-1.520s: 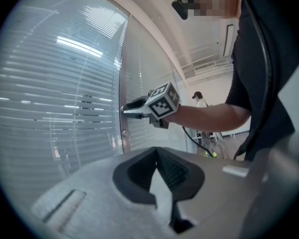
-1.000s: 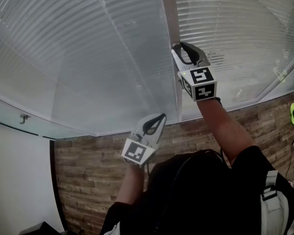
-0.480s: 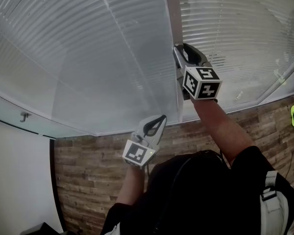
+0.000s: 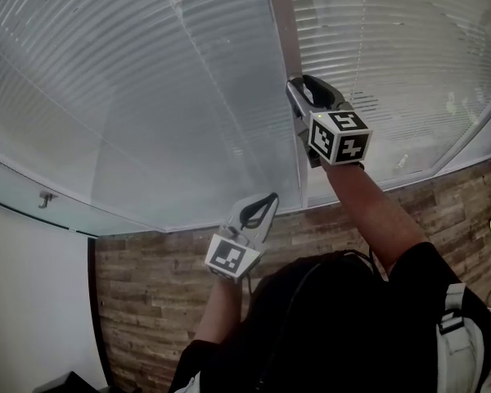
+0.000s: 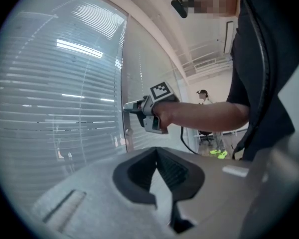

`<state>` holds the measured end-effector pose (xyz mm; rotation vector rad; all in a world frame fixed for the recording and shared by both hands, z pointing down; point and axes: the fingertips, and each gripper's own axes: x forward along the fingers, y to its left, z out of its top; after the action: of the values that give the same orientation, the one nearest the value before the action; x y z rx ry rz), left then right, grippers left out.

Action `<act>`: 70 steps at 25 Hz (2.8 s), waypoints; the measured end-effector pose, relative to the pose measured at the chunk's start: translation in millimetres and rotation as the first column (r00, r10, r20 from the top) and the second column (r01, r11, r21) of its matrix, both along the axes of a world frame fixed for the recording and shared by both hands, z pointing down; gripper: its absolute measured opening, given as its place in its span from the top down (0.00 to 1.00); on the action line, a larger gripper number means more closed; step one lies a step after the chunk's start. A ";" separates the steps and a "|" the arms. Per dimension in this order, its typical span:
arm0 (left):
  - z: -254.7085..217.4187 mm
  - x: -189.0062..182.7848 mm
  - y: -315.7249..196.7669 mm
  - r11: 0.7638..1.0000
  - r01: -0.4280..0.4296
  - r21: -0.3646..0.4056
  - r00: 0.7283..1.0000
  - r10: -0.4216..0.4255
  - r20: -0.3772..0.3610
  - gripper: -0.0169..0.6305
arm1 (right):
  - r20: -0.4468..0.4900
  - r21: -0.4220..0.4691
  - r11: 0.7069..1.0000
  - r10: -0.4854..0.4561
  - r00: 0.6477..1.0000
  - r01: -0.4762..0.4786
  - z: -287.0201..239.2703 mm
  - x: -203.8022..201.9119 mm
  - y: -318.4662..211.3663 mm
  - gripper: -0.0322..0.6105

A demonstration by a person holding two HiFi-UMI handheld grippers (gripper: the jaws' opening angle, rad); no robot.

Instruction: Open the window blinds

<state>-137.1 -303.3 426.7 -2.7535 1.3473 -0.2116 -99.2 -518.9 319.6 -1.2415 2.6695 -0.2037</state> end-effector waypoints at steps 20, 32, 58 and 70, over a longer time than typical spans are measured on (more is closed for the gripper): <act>0.2 9.7 0.8 1.000 -0.027 0.003 1.000 0.027 0.000 0.97 | -0.858 0.497 0.795 0.391 0.332 0.349 10.8 -16.8 14.1 0.50; 1.0 4.8 5.3 1.000 -0.013 0.003 1.000 0.013 -0.009 0.97 | -0.845 0.534 0.751 0.469 0.257 0.389 3.4 -21.5 13.5 0.56; 8.9 2.0 5.4 1.000 -0.006 0.012 1.000 0.006 -0.013 0.97 | -0.802 0.483 0.846 0.324 0.502 0.226 -0.4 -19.9 12.8 0.74; 8.7 0.1 8.6 1.000 0.001 0.004 1.000 -0.001 -0.006 0.97 | -0.648 0.408 0.911 0.240 0.723 0.064 -6.4 -14.2 9.5 0.74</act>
<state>-137.0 -294.7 435.3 -2.7524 1.3489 -0.2005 -113.5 -509.4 313.2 -1.5006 2.9530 0.9880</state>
